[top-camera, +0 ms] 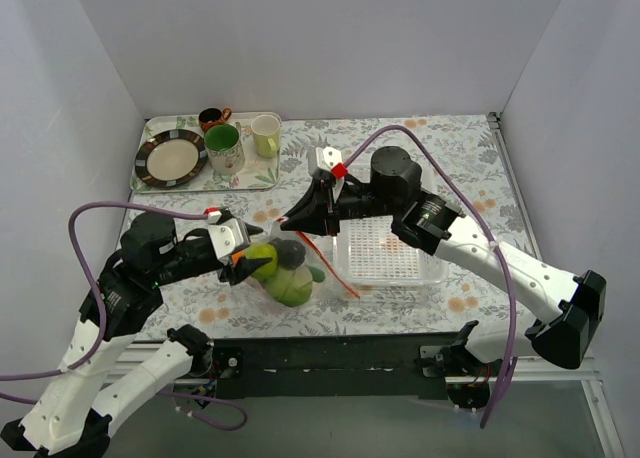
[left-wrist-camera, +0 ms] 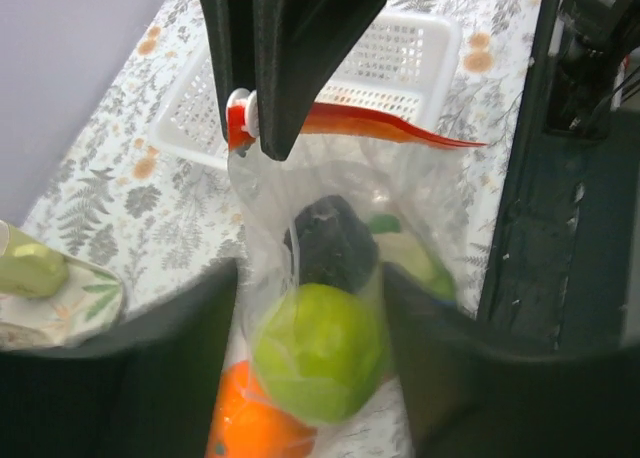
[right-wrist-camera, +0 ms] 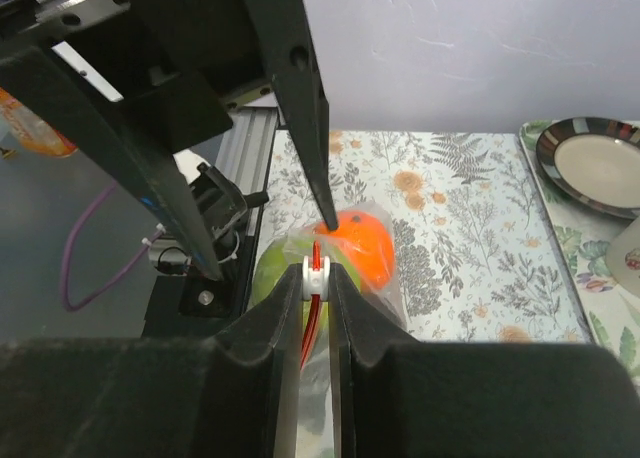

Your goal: Open the zip-top bag and remove the fake food

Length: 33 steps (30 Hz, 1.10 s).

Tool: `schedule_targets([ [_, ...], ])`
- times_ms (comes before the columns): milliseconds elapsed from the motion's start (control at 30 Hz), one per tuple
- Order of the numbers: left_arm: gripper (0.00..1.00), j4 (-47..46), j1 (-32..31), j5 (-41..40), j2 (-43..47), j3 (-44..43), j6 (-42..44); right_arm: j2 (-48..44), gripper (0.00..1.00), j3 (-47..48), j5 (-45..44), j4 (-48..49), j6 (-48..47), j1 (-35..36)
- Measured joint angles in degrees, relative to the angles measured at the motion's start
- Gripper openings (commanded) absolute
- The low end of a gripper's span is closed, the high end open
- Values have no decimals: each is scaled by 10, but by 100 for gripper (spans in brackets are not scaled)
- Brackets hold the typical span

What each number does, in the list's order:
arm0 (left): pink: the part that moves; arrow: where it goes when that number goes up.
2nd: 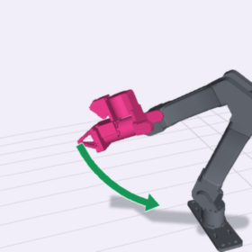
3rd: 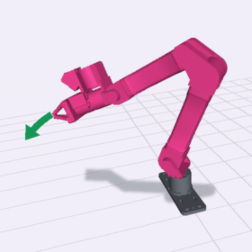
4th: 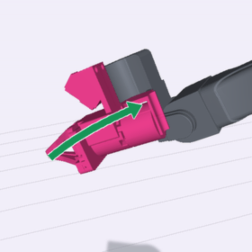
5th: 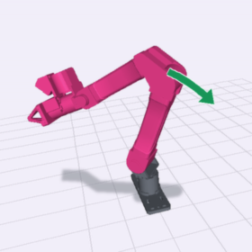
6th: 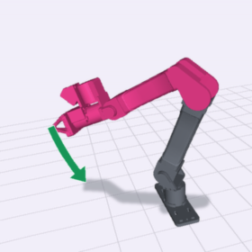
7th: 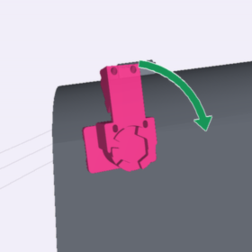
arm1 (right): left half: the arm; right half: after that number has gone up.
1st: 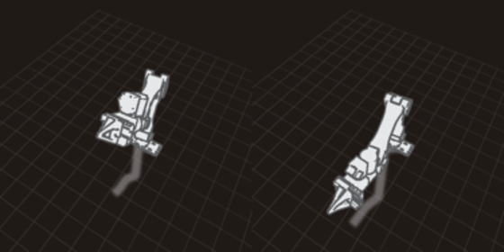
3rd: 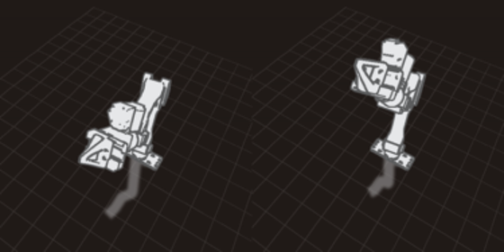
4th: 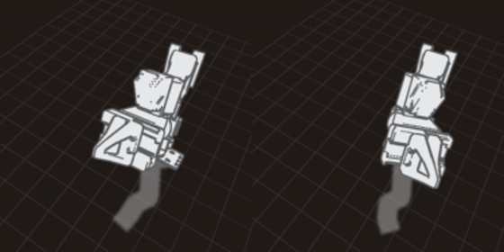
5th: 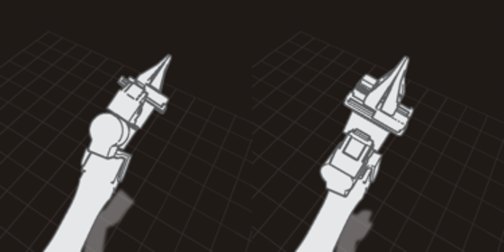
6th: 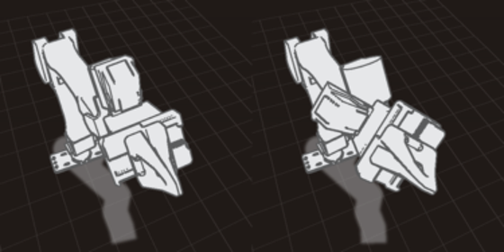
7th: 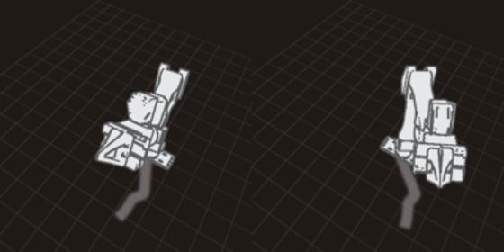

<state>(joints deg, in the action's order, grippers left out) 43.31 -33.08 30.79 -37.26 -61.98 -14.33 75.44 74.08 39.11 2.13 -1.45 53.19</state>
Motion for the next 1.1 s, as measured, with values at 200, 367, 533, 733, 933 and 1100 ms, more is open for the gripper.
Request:
schedule_targets([
  [200, 77, -17, 0, 13, 2, 0, -11, 15, 1, 0, 9, -7, 18, -2],
  [367, 75, -25, 0, 31, -15, 2, -11, 32, 1, 0, 17, -7, 32, -2],
  [533, 61, -31, 0, 44, -36, 5, -10, 39, 1, 0, 23, -7, 40, 1],
  [733, 10, -31, 0, 43, -52, 5, 2, 39, 1, 0, 38, -8, 47, 2],
  [933, 0, -29, 5, 41, -65, 4, 16, 38, 1, 0, 46, -18, 45, 4],
  [1100, 0, -22, 5, 40, -73, -3, 24, 38, 1, 0, 40, -25, 40, 4],
])
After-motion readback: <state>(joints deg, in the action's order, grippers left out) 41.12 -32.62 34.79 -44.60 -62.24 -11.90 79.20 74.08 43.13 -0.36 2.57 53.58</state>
